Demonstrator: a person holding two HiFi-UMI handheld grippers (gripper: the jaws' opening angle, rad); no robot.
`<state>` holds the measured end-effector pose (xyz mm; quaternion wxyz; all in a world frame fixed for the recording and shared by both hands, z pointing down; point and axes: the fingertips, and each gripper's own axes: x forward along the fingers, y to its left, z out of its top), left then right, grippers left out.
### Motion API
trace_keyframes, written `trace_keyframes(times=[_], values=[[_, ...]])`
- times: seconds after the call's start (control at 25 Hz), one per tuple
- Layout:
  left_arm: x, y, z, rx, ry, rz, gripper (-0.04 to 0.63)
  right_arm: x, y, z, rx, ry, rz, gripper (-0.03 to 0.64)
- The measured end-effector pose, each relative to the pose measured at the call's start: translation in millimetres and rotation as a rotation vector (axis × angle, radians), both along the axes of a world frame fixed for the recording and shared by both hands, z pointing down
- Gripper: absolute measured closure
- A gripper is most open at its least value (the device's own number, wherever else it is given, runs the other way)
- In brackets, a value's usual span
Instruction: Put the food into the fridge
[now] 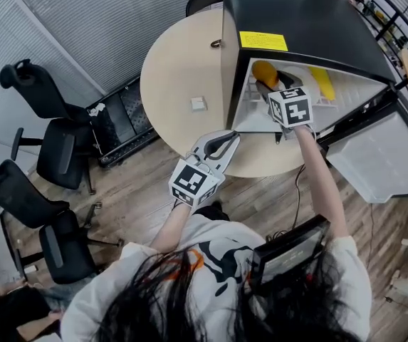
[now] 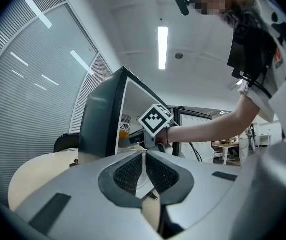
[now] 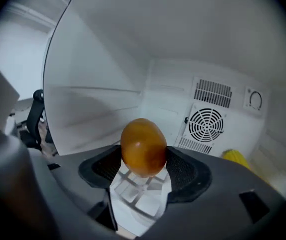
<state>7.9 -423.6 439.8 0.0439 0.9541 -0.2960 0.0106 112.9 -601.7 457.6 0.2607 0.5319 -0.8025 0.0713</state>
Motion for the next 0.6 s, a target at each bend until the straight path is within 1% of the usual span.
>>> trace_keyframes(times=[0.12, 0.2, 0.32, 0.6], values=[[1.2, 2.2, -0.4, 0.003, -0.006, 0.005, 0.580, -4.4, -16.4, 7.8, 0.009, 0.139, -0.043, 0.324], [0.8, 3.6, -0.2, 0.004, -0.011, 0.004, 0.580, -6.6, -26.4, 12.5, 0.000, 0.184, -0.060, 0.324], [-1.8, 5.5, 0.1, 0.003, -0.016, -0.005, 0.580, -8.5, -36.2, 20.2, -0.023, 0.206, -0.064, 0.324], [-6.3, 6.7, 1.1, -0.002, -0.018, -0.026, 0.580, -10.5, -40.7, 24.2, -0.030, 0.247, -0.067, 0.321]])
